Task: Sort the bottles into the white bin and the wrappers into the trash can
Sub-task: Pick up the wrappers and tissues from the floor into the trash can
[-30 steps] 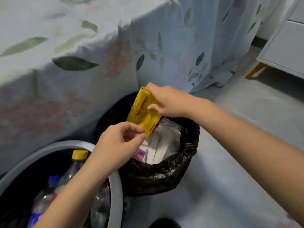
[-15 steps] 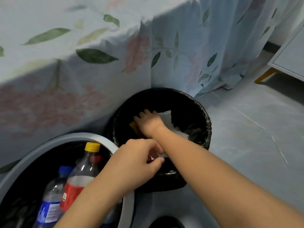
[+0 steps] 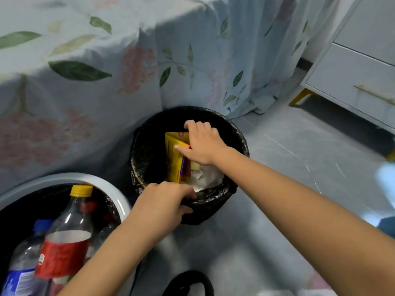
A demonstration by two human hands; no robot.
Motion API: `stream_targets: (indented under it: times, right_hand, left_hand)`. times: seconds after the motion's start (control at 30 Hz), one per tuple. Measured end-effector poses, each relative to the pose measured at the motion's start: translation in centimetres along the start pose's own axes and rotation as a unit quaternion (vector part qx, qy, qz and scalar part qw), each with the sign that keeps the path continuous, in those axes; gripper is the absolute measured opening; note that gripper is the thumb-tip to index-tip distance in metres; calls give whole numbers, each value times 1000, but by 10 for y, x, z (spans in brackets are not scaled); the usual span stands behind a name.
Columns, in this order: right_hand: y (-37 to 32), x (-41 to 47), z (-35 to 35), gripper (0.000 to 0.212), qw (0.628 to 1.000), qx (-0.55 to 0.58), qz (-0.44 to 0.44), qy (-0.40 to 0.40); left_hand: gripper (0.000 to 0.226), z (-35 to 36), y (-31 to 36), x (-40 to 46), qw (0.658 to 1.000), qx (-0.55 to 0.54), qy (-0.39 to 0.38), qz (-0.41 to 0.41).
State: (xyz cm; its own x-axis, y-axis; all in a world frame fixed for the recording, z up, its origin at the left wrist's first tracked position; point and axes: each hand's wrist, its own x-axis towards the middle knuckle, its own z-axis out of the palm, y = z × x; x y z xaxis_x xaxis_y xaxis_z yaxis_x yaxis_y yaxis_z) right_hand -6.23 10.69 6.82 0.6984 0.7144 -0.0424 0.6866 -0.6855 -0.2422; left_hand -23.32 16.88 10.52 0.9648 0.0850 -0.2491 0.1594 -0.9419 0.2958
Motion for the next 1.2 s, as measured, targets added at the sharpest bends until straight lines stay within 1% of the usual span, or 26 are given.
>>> stream_targets:
  times: [0.07,0.1,0.13,0.2,0.23,0.27,0.3,0.33,0.37,0.4,0.47,0.5,0.53,0.6,0.73,0.8,0.83,0.9,0.93,0.97,1.03,1.07,1.13,1.2]
  right_hand:
    - [19,-28,-25,53,992,106,-36,53]
    - [32,-46,-36,46,981,159,-39,100]
    - [48,-66,-45,39,968,199,-23,153]
    - [85,-112,-48,28,941,230,61,242]
    - [106,-137,-42,25,930,228,120,263]
    - [124,-164,-32,22,921,223,178,265]
    - [141,-192,-17,21,915,218,231,248]
    - [156,-220,1,20,913,217,275,209]
    - [167,-246,19,21,915,217,305,150]
    - [176,-270,39,25,918,217,323,81]
    - [189,-306,77,32,912,206,353,-41]
    - [194,-320,93,32,906,188,371,-78]
    - [199,-331,107,32,902,165,387,-93]
    - [209,-343,126,40,890,113,434,-85]
    - [221,-342,135,53,841,63,536,-44]
    - [228,-338,136,74,815,45,578,-27]
    - [230,-336,137,87,793,53,607,-17]
    - [235,-333,142,108,748,98,656,-18]
    - [237,-334,145,112,737,113,666,-38]
    - [238,-334,147,113,731,119,669,-65]
    - [244,-335,151,110,731,114,666,-92]
    - [246,-336,151,104,739,112,658,-94]
    - [248,-335,149,80,759,147,630,-69]
    - [248,-335,145,51,773,206,598,-51]
  left_hand:
    - [29,12,5,7,1000,-13,-7,8]
    - [30,19,8,10,1000,-8,-7,9]
    - [32,25,11,12,1000,3,-3,9]
    - [33,35,14,15,999,31,24,10]
    - [32,37,16,16,998,39,42,10]
    - [30,41,17,18,997,50,52,7]
    - [27,43,18,20,996,52,66,7]
    - [21,44,20,22,995,51,84,20]
    - [15,45,22,26,992,53,104,40]
    - [16,48,23,31,988,52,130,58]
    - [22,52,27,42,985,53,147,74]
    - [20,54,30,47,985,49,144,75]
    - [16,55,33,52,986,46,141,76]
    - [13,52,40,59,985,45,143,85]
    - [18,50,45,68,983,55,143,104]
    - [22,51,47,71,981,62,152,108]
    - [24,51,48,73,980,63,156,110]
    - [18,48,50,73,984,47,138,103]
    - [12,45,52,72,987,40,124,99]
    - [12,44,52,72,989,34,112,94]
    - [28,42,53,70,991,7,107,85]
    - [35,40,54,68,990,-1,112,86]
    - [47,34,59,64,989,-2,122,88]
    - [53,28,63,63,988,-7,126,94]
